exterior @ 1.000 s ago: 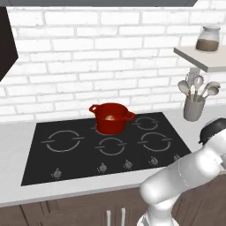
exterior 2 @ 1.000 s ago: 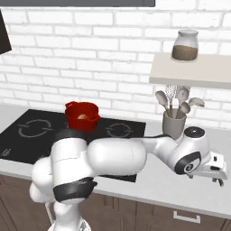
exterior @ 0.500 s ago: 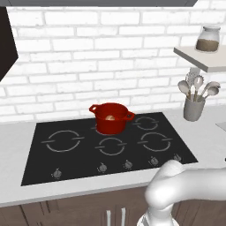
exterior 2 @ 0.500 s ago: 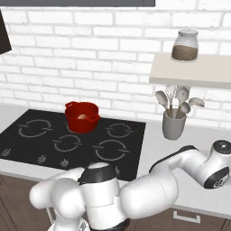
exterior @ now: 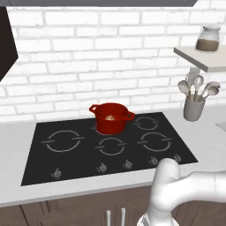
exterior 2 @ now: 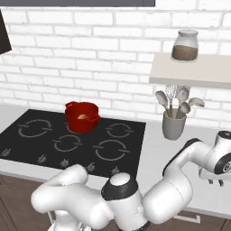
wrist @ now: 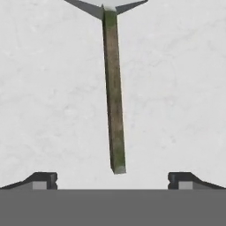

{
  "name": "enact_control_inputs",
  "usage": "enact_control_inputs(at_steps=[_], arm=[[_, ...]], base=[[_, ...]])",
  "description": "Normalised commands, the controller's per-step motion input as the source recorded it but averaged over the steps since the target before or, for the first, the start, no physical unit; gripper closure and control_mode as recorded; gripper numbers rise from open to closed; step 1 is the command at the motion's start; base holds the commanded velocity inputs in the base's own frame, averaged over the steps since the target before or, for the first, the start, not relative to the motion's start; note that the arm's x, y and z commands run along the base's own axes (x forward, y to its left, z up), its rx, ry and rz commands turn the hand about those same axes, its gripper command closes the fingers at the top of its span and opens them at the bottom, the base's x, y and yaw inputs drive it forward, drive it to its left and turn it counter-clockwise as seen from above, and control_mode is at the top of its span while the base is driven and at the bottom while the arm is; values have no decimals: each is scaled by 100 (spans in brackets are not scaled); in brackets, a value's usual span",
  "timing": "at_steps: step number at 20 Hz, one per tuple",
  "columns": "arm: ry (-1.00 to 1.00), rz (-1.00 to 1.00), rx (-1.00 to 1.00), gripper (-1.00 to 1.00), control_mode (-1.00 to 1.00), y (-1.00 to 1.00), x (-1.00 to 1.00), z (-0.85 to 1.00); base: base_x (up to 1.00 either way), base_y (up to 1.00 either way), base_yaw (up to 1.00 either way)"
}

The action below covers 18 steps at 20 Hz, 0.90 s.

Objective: Put the onion and garlic in the pot. Retrieve the spatula and lightly stir the vegetables in the pot.

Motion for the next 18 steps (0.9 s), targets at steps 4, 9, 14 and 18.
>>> enact_control_inputs(at_steps=[4,9,14,18], arm=[[1,16,6,-100,-100,-27,32,-51],[0,18,6,100,-100,-26,31,-42],[0,17,0,100,-100,33,6,-65],[-2,14,0,100,-100,69,-46,-57]], base=[[0,0,0],[0,0,0],[0,0,0],[0,0,0]])
